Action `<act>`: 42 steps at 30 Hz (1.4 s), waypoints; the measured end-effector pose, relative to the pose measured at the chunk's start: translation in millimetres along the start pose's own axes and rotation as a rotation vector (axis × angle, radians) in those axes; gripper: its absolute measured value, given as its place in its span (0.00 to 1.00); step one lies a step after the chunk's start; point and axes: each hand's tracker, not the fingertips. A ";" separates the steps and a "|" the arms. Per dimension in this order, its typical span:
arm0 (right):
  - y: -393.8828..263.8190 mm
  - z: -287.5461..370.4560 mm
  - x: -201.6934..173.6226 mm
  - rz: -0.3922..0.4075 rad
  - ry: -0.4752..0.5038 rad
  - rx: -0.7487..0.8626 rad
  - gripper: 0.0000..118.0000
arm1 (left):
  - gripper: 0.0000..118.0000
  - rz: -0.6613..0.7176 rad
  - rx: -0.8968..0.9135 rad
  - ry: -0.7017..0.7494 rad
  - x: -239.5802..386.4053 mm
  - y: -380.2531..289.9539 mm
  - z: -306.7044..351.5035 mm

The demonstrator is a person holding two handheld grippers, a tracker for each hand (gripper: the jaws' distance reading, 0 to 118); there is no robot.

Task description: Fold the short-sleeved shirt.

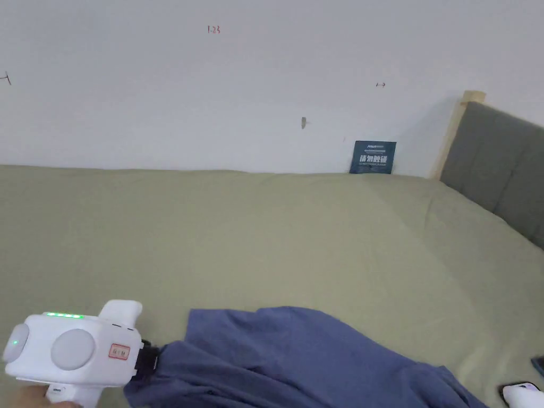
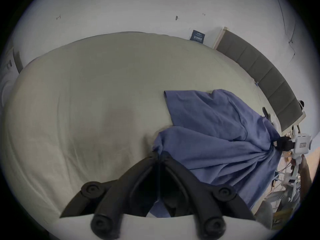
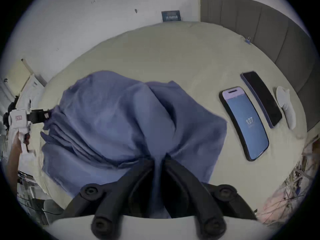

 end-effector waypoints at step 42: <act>309.0 134.9 -173.2 0.243 0.205 0.737 0.02 | 0.02 0.057 0.721 0.254 -99.7 186.1 319.4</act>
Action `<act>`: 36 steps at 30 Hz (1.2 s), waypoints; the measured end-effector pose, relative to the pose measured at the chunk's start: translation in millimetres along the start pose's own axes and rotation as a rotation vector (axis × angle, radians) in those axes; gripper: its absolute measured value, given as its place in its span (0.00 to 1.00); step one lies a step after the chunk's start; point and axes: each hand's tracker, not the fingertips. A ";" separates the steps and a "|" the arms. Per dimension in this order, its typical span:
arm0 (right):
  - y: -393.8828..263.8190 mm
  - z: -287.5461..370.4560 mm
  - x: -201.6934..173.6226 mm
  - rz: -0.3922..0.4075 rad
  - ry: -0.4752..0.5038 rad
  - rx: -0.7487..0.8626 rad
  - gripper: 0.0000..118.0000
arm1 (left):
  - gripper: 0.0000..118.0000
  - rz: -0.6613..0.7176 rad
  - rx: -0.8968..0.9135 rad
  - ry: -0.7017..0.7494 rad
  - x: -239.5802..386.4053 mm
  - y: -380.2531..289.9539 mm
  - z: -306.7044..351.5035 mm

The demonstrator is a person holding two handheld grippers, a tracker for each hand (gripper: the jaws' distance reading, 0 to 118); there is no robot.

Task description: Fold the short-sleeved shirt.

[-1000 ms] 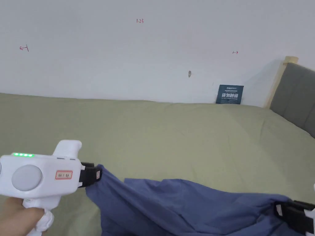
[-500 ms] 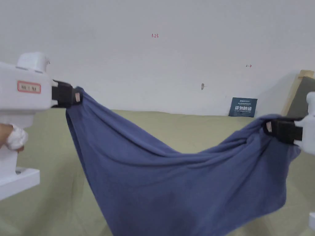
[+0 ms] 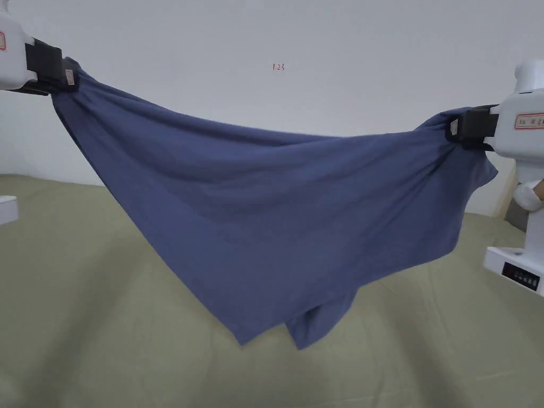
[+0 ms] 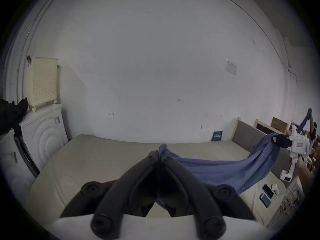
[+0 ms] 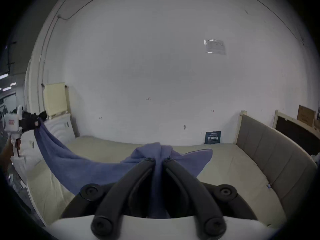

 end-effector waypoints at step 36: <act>-276.7 125.8 14.5 -0.204 0.045 -0.300 0.02 | 0.02 0.233 -0.335 -0.028 -20.1 -318.6 123.0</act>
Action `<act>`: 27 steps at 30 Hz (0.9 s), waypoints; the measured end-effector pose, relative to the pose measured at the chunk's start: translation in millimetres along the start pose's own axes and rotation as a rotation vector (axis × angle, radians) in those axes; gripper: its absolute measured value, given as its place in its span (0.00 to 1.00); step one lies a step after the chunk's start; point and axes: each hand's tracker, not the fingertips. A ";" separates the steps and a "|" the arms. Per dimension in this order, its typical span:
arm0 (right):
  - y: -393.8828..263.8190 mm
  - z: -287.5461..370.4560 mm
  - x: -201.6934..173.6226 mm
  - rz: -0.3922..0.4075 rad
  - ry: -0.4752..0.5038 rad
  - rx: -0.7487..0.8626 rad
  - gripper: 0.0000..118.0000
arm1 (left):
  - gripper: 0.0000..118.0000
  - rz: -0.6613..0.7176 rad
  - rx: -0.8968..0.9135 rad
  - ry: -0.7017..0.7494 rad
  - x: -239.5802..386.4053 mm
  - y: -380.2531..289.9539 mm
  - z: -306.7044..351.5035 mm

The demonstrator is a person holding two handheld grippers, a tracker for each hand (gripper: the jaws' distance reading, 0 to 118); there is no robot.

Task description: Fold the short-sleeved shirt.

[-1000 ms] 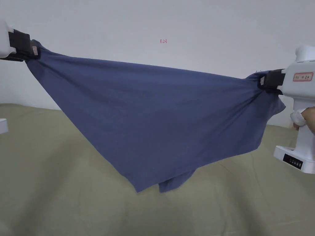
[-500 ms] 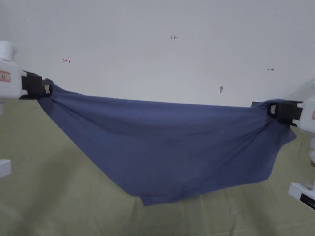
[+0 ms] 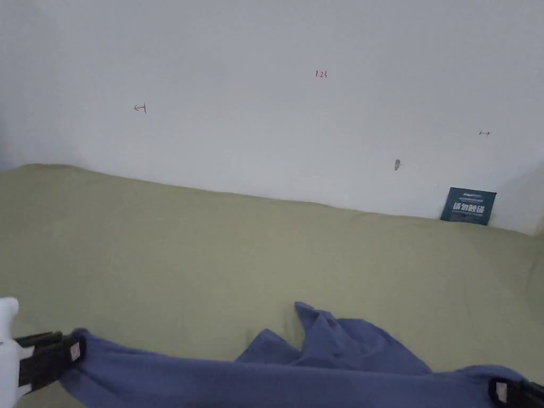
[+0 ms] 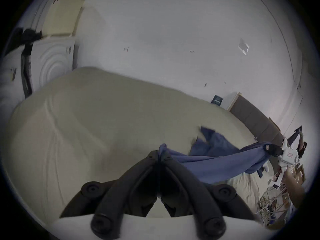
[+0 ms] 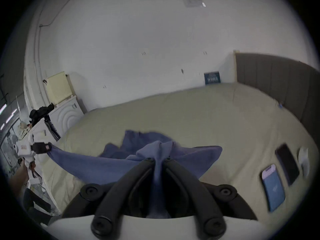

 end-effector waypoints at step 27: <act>-28.6 117.4 -95.6 0.267 -0.119 0.355 0.79 | 0.87 -0.238 0.432 0.209 106.7 -68.5 90.5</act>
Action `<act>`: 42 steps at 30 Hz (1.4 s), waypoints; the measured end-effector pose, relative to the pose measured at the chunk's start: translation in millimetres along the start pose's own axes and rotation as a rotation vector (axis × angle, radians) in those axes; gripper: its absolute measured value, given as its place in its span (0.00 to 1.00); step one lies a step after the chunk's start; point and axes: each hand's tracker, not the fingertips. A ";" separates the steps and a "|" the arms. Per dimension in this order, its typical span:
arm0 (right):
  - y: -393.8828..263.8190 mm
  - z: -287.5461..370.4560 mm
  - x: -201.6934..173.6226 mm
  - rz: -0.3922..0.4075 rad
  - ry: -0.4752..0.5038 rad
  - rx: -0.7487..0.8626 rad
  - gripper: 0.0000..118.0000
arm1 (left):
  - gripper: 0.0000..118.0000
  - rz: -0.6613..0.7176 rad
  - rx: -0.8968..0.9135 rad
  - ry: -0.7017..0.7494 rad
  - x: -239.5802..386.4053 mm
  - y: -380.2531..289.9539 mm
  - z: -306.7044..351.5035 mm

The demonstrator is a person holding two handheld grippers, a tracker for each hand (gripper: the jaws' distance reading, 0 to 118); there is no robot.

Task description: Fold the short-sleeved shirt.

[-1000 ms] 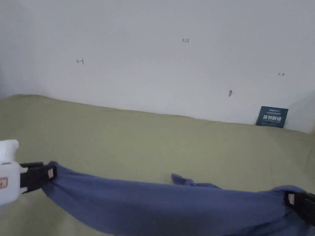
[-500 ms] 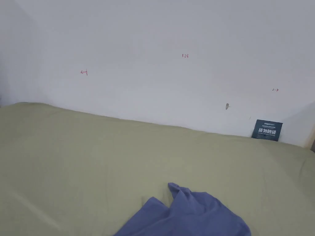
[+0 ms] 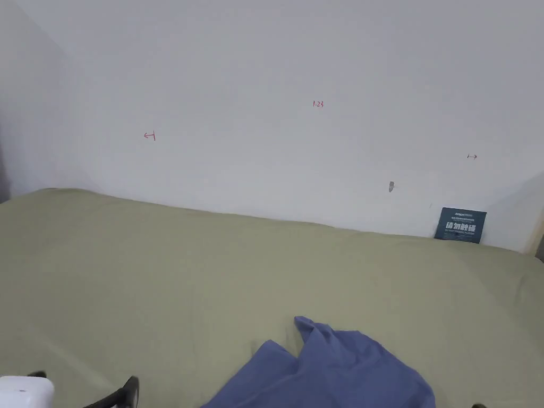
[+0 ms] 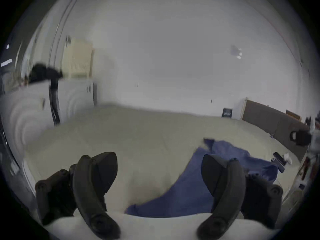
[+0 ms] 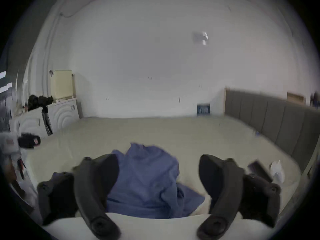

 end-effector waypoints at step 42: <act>70.9 -330.0 -5.9 0.410 0.377 -0.737 0.70 | 0.01 0.091 -0.765 0.007 -64.2 -102.7 -99.1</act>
